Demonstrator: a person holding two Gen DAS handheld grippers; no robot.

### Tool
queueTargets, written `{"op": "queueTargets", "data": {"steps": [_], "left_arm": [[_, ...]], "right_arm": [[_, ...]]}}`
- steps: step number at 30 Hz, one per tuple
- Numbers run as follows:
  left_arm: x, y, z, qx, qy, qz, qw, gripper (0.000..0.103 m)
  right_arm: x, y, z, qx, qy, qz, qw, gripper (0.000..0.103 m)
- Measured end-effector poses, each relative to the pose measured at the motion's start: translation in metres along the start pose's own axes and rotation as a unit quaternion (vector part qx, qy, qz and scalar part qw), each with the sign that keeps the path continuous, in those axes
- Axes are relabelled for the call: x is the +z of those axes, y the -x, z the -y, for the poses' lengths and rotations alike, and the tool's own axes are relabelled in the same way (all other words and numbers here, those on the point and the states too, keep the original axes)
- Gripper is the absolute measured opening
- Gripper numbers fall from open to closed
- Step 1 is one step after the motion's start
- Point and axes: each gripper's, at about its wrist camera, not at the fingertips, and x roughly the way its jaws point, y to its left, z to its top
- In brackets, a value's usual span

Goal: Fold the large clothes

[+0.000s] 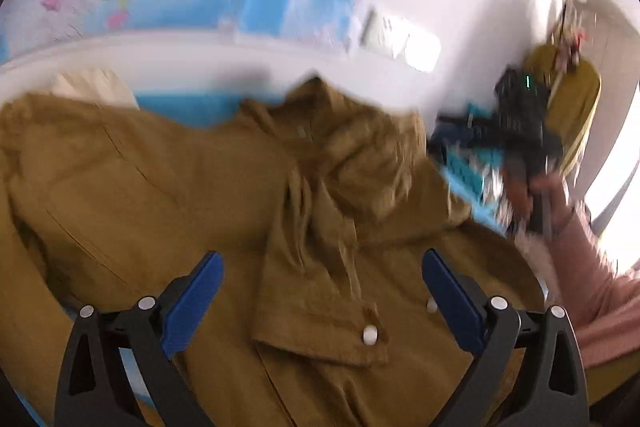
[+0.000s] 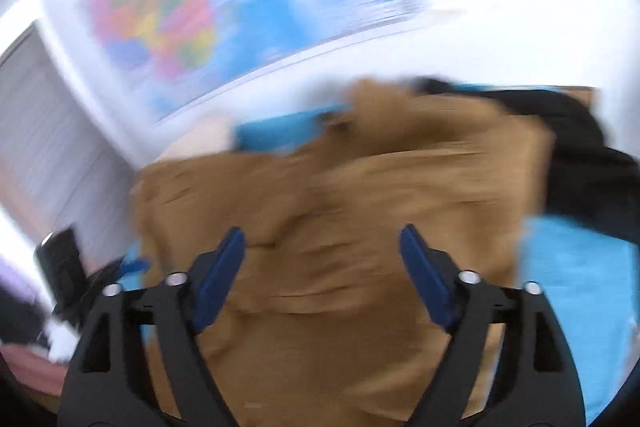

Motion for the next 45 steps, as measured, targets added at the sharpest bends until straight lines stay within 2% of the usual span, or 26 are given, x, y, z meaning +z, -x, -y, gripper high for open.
{"op": "queueTargets", "data": {"steps": [2, 4, 7, 8, 9, 10, 11, 12, 13, 14, 15, 18, 20, 23, 25, 27, 29, 31, 33, 37, 40, 43, 45], "left_arm": [[-0.011, -0.022, -0.001, 0.02, -0.001, -0.045, 0.9988, 0.097], [-0.021, -0.042, -0.005, 0.036, -0.001, -0.088, 0.9955, 0.097], [-0.025, -0.056, -0.007, 0.046, -0.003, -0.105, 0.9934, 0.097], [-0.023, -0.056, -0.008, 0.045, -0.002, -0.101, 0.9938, 0.092], [-0.019, -0.057, -0.009, 0.044, 0.0, -0.099, 0.9941, 0.08], [-0.015, -0.058, -0.011, 0.049, 0.001, -0.099, 0.9939, 0.072], [-0.011, -0.06, -0.014, 0.055, 0.004, -0.102, 0.9932, 0.059], [-0.006, -0.063, -0.018, 0.067, 0.005, -0.106, 0.9921, 0.045], [-0.001, -0.066, -0.022, 0.078, 0.006, -0.108, 0.991, 0.039], [0.005, -0.068, -0.026, 0.088, 0.006, -0.11, 0.9899, 0.033], [0.01, -0.069, -0.028, 0.092, 0.005, -0.108, 0.9899, 0.031], [0.03, -0.067, -0.032, 0.115, -0.008, -0.085, 0.9896, 0.019], [0.043, -0.062, -0.033, 0.13, -0.016, -0.065, 0.9893, 0.017], [0.061, -0.064, -0.037, 0.114, -0.02, -0.044, 0.9924, 0.018], [0.068, -0.08, -0.037, 0.117, -0.035, -0.051, 0.9912, 0.019], [0.066, -0.093, -0.045, 0.128, -0.035, -0.07, 0.9887, 0.021], [0.066, -0.11, -0.055, 0.139, -0.023, -0.092, 0.9858, 0.021], [0.064, -0.115, -0.064, 0.142, -0.01, -0.102, 0.9846, 0.023], [0.065, -0.115, -0.066, 0.136, -0.003, -0.098, 0.9858, 0.023], [0.064, -0.098, -0.066, 0.155, -0.008, -0.078, 0.9849, 0.02], [0.066, -0.094, -0.07, 0.149, 0.001, -0.074, 0.9861, 0.021], [0.063, -0.095, -0.067, 0.164, -0.01, -0.084, 0.9828, 0.027], [0.063, -0.095, -0.065, 0.165, -0.006, -0.087, 0.9825, 0.045]], "right_arm": [[-0.004, 0.007, 0.034, -0.046, -0.022, 0.004, 0.999, 0.091], [-0.013, 0.001, 0.059, -0.062, -0.045, -0.011, 0.997, 0.094], [-0.026, -0.018, 0.09, -0.04, -0.091, -0.038, 0.994, 0.094], [-0.029, -0.026, 0.099, -0.031, -0.102, -0.046, 0.993, 0.095], [-0.032, -0.035, 0.106, -0.033, -0.107, -0.051, 0.992, 0.095], [-0.033, -0.04, 0.11, -0.028, -0.115, -0.052, 0.992, 0.095], [-0.034, -0.047, 0.117, -0.002, -0.13, -0.056, 0.99, 0.094], [-0.035, -0.049, 0.121, 0.018, -0.142, -0.056, 0.988, 0.084], [-0.035, -0.05, 0.123, 0.043, -0.149, -0.049, 0.987, 0.053], [-0.033, -0.051, 0.122, 0.065, -0.146, -0.051, 0.986, 0.041], [-0.032, -0.05, 0.12, 0.071, -0.143, -0.052, 0.986, 0.023], [-0.026, -0.033, 0.109, 0.069, -0.119, -0.036, 0.99, 0.013], [-0.02, -0.009, 0.109, 0.07, -0.122, -0.006, 0.99, 0.012], [-0.013, 0.018, 0.12, 0.063, -0.127, 0.039, 0.989, 0.012], [-0.014, 0.015, 0.129, 0.055, -0.141, 0.028, 0.988, 0.012], [-0.018, -0.001, 0.134, 0.025, -0.144, 0.001, 0.989, 0.014], [-0.023, -0.017, 0.136, 0.007, -0.148, -0.027, 0.989, 0.023], [-0.026, -0.022, 0.136, -0.004, -0.15, -0.036, 0.988, 0.045], [-0.024, -0.017, 0.132, -0.02, -0.147, -0.026, 0.989, 0.049], [-0.014, 0.008, 0.107, -0.068, -0.105, 0.013, 0.992, 0.049], [-0.003, 0.029, 0.088, -0.095, -0.065, 0.052, 0.992, 0.049], [0.003, 0.022, 0.048, -0.093, 0.007, 0.047, 0.995, 0.049], [0.008, -0.001, 0.016, -0.073, 0.055, 0.017, 0.996, 0.049]]}}
